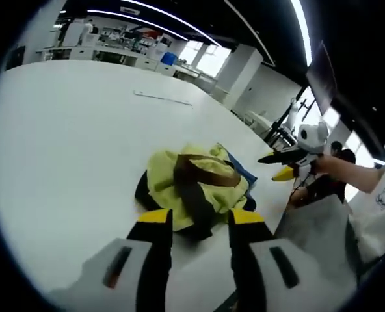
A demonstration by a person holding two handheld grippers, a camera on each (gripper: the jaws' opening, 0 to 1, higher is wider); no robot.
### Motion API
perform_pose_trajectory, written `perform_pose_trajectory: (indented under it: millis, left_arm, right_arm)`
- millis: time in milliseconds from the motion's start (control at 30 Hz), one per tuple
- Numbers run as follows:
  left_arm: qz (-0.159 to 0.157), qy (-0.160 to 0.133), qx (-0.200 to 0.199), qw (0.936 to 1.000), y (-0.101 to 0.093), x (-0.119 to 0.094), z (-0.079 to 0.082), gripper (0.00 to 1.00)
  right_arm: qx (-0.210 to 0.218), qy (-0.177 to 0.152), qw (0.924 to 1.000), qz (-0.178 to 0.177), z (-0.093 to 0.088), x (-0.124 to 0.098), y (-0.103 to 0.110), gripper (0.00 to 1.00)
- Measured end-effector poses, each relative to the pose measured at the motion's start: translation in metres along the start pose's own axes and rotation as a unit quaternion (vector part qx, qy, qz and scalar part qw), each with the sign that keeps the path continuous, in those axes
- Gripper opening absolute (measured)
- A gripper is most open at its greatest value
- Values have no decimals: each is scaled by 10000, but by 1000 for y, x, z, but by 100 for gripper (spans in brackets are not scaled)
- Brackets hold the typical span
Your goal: Fold the garment on the visible template until the final outline fits inside the template.
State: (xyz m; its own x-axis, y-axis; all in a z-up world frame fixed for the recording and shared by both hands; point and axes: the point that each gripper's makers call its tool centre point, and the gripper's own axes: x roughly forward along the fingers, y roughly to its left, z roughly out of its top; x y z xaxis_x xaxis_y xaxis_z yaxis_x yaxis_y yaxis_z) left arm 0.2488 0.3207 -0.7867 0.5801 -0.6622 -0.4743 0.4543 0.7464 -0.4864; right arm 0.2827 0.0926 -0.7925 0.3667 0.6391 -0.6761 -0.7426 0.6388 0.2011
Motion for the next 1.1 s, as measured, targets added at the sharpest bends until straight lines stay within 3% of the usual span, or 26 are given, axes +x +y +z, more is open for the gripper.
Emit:
perform_pose_trajectory:
  millis: [67, 200, 367, 700, 1100]
  left_arm:
    - [-5, -11, -24, 10000, 0, 2, 1, 31]
    - [24, 79, -17, 10000, -2, 6, 0, 29]
    - [41, 157, -67, 9998, 3, 8, 0, 25]
    - [64, 218, -173, 9996, 5, 14, -3, 22]
    - [31, 284, -272, 9992, 2, 17, -6, 19]
  right_arm:
    - [69, 21, 10000, 23, 1, 3, -1, 48]
    - [100, 61, 9999, 68, 3, 12, -5, 31]
    - [217, 106, 9996, 167, 6, 24, -2, 25]
    - [282, 424, 9982, 320, -6, 43, -1, 15]
    - [572, 459, 9961, 492, -17, 44, 2, 10]
